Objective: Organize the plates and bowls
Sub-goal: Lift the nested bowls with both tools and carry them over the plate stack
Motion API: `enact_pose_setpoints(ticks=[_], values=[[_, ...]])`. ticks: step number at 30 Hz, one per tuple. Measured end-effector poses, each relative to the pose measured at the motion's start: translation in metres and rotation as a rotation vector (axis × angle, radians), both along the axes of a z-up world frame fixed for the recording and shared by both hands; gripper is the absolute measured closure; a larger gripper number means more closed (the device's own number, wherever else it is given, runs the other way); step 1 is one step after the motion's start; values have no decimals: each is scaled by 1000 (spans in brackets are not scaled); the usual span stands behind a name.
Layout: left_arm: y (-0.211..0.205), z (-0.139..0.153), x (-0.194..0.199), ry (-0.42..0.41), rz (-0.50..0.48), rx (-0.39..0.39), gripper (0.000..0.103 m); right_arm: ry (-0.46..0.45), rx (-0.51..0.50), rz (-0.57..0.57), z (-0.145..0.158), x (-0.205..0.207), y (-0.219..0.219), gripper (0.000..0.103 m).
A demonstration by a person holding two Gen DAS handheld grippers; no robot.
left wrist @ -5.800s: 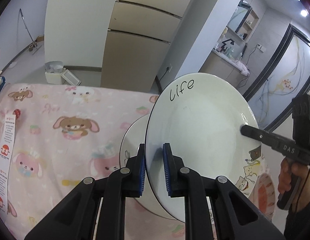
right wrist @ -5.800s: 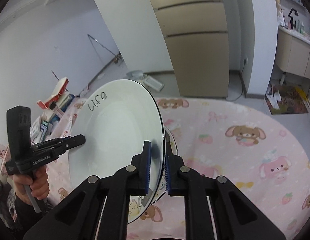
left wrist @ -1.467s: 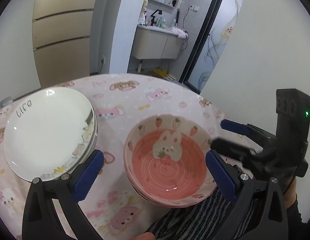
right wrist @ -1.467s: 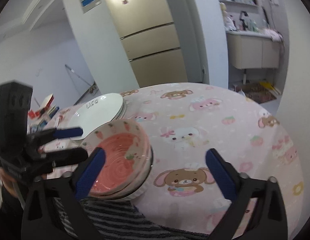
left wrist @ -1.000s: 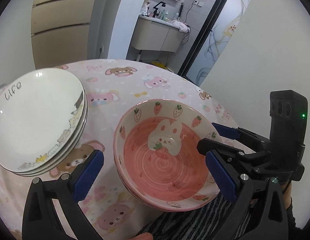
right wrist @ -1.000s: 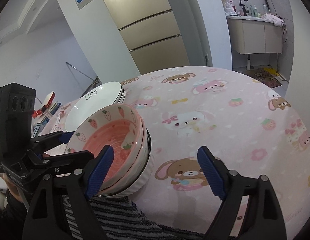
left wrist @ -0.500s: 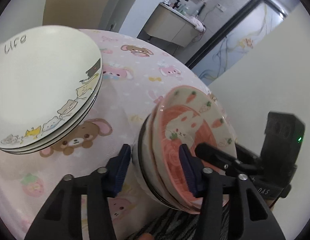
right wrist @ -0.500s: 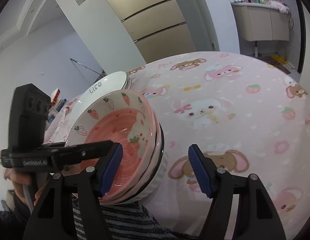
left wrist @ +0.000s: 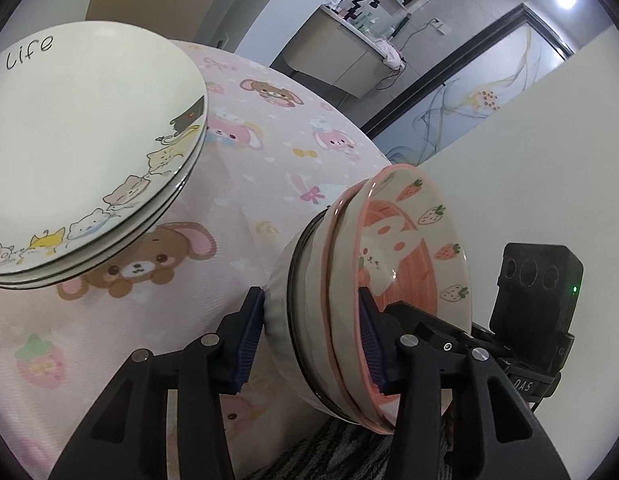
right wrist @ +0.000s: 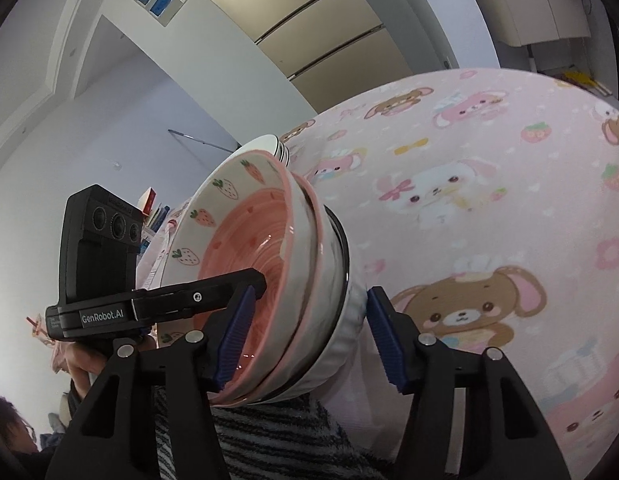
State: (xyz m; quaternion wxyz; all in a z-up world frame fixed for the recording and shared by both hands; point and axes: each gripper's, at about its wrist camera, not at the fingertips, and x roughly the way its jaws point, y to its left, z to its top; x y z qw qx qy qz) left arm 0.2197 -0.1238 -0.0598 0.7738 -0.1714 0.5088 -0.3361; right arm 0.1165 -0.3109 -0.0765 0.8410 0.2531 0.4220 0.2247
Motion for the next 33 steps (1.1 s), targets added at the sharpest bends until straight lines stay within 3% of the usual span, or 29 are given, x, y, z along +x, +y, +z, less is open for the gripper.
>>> enact_pose_setpoints(ticks=[5, 13, 15, 18, 27, 33], values=[[-2, 2, -9, -31, -3, -3, 57, 9, -43, -1, 0, -4, 8, 52], [-3, 3, -11, -48, -13, -16, 57, 19, 21, -24, -7, -3, -2, 61], [-4, -1, -9, -45, -28, -39, 54, 13, 24, -26, -6, -3, -3, 63], [2, -10, -2, 29, -29, -117, 51, 4, 54, -31, -6, -6, -7, 66], [5, -13, -3, 56, -13, -146, 54, 25, 99, -45, -6, -1, -11, 66], [4, -12, -3, 53, -10, -123, 56, 64, 90, -50, -7, 14, -6, 62]])
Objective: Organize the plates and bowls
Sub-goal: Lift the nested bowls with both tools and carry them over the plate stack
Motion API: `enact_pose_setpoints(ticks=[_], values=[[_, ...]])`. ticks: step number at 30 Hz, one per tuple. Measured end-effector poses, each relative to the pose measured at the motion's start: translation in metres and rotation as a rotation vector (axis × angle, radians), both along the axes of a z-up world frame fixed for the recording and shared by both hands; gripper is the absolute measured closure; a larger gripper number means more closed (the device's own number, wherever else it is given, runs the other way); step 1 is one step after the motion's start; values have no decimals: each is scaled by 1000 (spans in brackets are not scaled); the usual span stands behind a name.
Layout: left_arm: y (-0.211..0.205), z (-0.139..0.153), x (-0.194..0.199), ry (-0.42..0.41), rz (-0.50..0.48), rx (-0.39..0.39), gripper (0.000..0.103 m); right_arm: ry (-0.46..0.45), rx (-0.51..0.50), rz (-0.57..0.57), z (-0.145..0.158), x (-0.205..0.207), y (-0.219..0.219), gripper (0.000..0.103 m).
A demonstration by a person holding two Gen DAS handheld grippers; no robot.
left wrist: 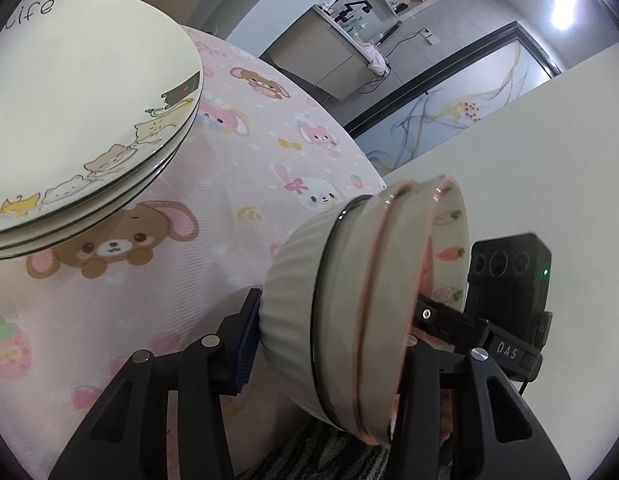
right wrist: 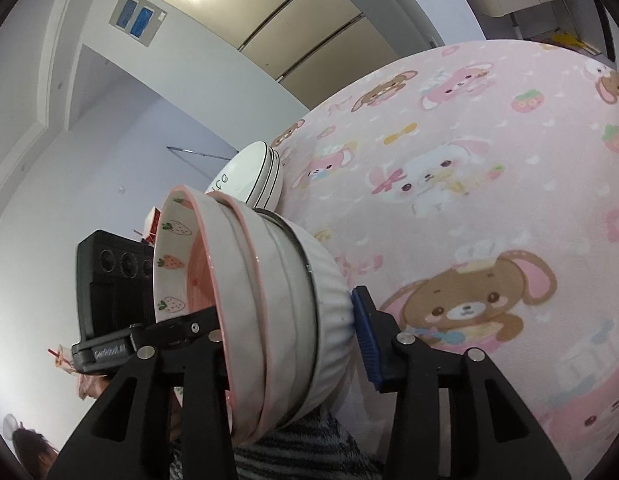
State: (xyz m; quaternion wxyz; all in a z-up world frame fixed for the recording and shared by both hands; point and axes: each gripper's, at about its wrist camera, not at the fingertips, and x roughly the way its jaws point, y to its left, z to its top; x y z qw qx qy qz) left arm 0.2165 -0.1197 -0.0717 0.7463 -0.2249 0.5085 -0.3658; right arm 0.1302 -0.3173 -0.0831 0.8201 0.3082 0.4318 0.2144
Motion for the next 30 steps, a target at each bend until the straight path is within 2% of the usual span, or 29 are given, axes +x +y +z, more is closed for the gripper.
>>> enact_pose_setpoints(ticks=[5, 9, 12, 16, 21, 26, 30], values=[[3, -4, 3, 26, 9, -21, 56, -33, -45, -26, 5, -4, 5, 62], [3, -4, 2, 25, 15, -29, 57, -48, -9, -49, 4, -7, -2, 65], [2, -2, 2, 22, 16, -36, 57, -70, -21, -68, 8, -9, -3, 67], [3, 8, 0, -27, 17, -30, 58, -132, -91, -90, 25, -12, 0, 71], [11, 22, 0, -70, 40, -62, 59, -171, -51, -90, 38, -10, -2, 72], [32, 52, -1, -151, 81, -101, 59, -241, -44, -77, 70, -4, 11, 72], [53, 81, -1, -233, 124, -94, 59, -293, -23, -58, 95, 6, 28, 72]])
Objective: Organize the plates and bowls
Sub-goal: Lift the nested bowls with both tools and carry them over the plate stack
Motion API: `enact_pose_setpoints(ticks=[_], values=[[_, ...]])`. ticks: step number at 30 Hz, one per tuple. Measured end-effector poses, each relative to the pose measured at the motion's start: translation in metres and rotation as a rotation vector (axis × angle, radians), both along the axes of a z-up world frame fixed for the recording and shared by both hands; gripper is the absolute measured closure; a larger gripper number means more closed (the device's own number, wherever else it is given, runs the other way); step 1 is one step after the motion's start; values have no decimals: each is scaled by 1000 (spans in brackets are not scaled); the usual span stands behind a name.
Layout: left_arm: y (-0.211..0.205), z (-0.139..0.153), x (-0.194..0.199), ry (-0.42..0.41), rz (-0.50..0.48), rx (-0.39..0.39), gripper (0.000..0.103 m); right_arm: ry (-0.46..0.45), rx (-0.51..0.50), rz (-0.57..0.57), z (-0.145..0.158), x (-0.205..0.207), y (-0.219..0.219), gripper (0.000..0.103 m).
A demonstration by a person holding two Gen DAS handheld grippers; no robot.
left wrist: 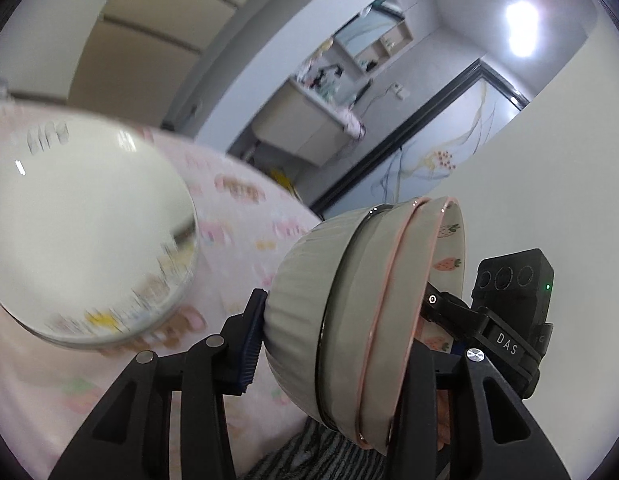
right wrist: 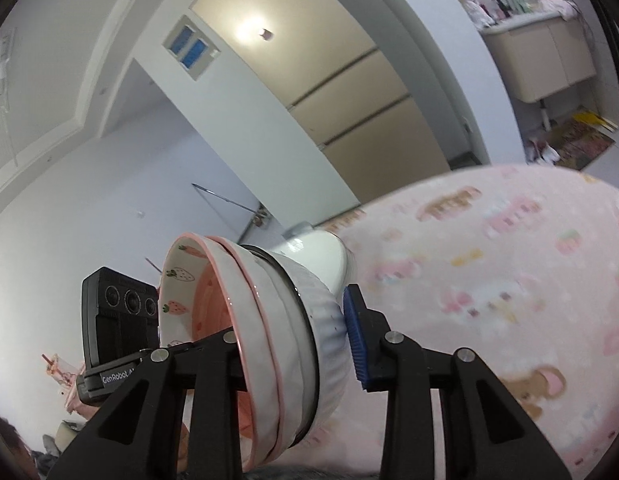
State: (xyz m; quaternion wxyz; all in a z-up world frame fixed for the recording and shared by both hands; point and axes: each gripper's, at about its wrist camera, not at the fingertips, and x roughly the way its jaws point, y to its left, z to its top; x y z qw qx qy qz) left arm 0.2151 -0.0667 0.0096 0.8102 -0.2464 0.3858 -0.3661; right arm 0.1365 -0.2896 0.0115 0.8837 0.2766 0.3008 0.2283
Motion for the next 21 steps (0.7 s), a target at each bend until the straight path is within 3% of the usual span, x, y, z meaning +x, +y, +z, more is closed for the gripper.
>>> enact_pose_setpoints(ticks=[10, 21], values=[[72, 43, 5, -85, 146, 1, 59, -60, 38, 72, 31, 34, 62, 72], [107, 38, 21, -72, 247, 32, 59, -25, 65, 110, 17, 67, 102, 72]])
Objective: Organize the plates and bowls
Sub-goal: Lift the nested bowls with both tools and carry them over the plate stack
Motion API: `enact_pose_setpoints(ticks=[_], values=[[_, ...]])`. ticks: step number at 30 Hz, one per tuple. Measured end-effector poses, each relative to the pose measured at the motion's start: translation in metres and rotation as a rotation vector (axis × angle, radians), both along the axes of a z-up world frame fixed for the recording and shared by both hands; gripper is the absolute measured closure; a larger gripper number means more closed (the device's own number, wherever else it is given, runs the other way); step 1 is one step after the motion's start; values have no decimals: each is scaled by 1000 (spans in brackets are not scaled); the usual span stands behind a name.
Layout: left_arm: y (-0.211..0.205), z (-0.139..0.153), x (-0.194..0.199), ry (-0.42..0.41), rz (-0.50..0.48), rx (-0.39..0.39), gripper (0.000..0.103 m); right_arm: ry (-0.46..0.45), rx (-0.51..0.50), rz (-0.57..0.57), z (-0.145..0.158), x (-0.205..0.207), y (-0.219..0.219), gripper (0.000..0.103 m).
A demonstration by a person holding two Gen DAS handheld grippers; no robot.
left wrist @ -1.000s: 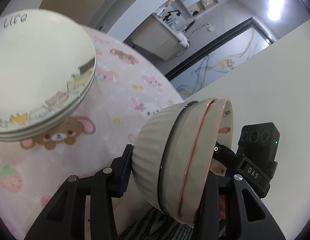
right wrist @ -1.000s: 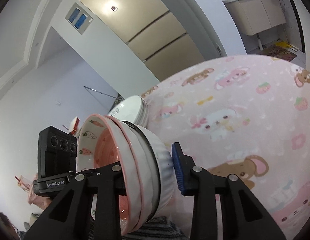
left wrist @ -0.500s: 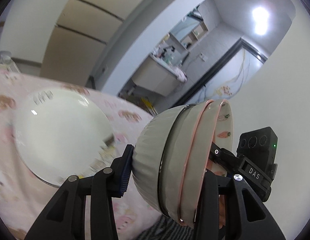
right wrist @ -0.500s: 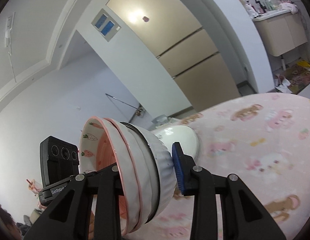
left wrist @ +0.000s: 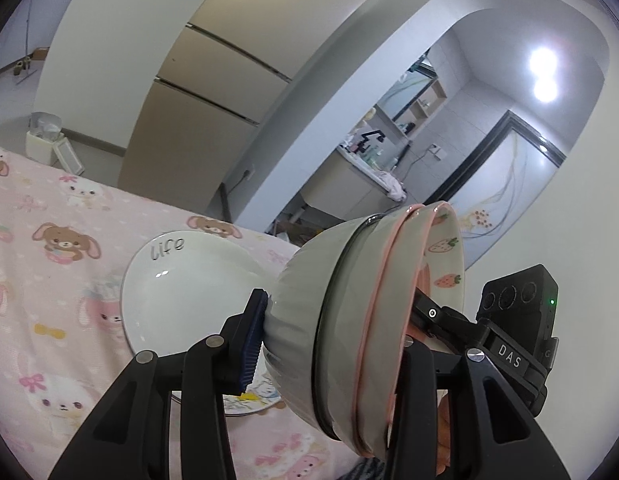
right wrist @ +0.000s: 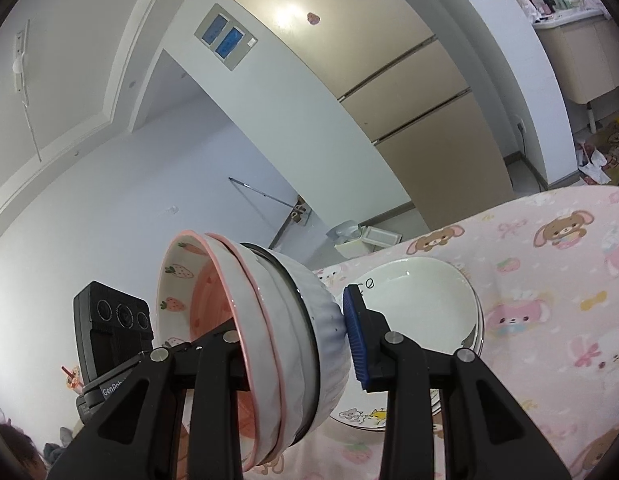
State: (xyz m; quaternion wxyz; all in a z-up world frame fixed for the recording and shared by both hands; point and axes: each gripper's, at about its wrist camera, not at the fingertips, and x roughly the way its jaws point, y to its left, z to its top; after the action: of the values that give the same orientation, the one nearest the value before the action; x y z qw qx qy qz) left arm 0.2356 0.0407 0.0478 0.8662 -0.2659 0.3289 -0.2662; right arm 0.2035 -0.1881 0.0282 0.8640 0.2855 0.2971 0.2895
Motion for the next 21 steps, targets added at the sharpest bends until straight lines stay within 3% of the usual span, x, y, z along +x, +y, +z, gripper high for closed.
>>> enact_pose_setpoints(ticks=[21], values=[[-15, -62, 23, 140, 12, 74, 59, 154, 71, -32, -73, 15, -10, 72]])
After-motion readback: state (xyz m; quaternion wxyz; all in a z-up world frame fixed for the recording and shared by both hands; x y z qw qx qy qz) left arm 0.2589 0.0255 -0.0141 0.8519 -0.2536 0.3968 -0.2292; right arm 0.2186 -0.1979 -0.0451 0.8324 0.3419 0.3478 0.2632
